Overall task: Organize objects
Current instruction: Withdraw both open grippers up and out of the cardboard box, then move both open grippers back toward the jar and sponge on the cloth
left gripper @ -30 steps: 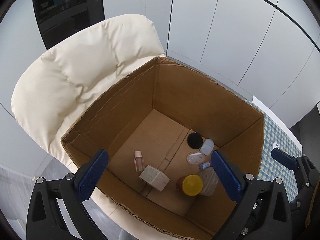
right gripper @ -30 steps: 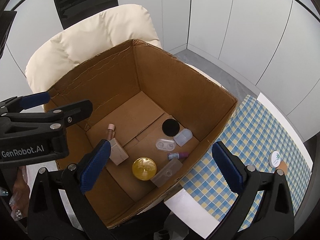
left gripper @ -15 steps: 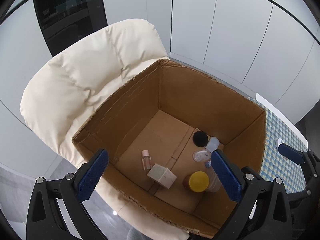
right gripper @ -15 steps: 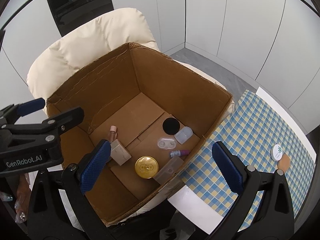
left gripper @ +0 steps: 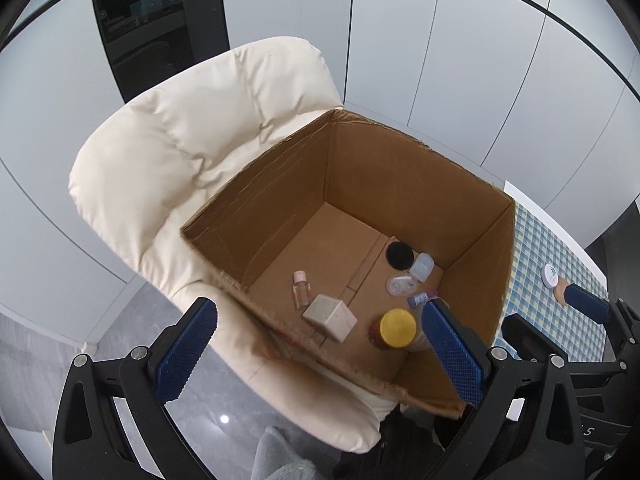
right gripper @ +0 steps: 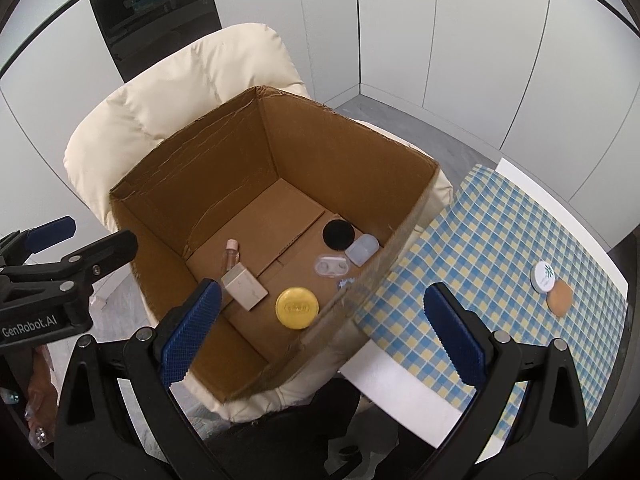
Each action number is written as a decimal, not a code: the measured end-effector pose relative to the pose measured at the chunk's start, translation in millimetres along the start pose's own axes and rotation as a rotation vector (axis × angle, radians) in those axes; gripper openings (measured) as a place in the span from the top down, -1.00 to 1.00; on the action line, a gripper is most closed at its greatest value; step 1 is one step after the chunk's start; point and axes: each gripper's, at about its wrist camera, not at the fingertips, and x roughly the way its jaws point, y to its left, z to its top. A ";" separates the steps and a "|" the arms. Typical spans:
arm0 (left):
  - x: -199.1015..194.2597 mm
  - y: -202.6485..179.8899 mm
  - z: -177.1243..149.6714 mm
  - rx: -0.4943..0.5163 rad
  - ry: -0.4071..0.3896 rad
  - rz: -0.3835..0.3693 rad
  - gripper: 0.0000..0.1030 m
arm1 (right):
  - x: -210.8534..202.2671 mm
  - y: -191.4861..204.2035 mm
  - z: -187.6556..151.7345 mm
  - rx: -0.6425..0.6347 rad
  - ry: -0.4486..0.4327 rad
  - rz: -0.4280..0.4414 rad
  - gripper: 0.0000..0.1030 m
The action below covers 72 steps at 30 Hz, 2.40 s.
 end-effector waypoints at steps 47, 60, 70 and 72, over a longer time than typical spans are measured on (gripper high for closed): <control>-120.8 18.0 -155.7 0.029 0.027 -0.034 -0.98 | -141.5 31.9 -158.2 -0.027 0.000 -0.013 -0.99; -134.8 19.3 -159.9 0.054 -0.005 -0.019 -0.98 | -156.1 39.2 -161.2 -0.044 -0.015 -0.030 -0.99; -140.3 9.5 -157.9 0.075 -0.015 -0.030 -0.98 | -162.5 33.6 -164.3 -0.021 -0.023 -0.039 -0.99; -140.0 3.8 -156.5 0.085 -0.015 -0.035 -0.98 | -163.8 29.2 -165.4 -0.009 -0.025 -0.044 -0.99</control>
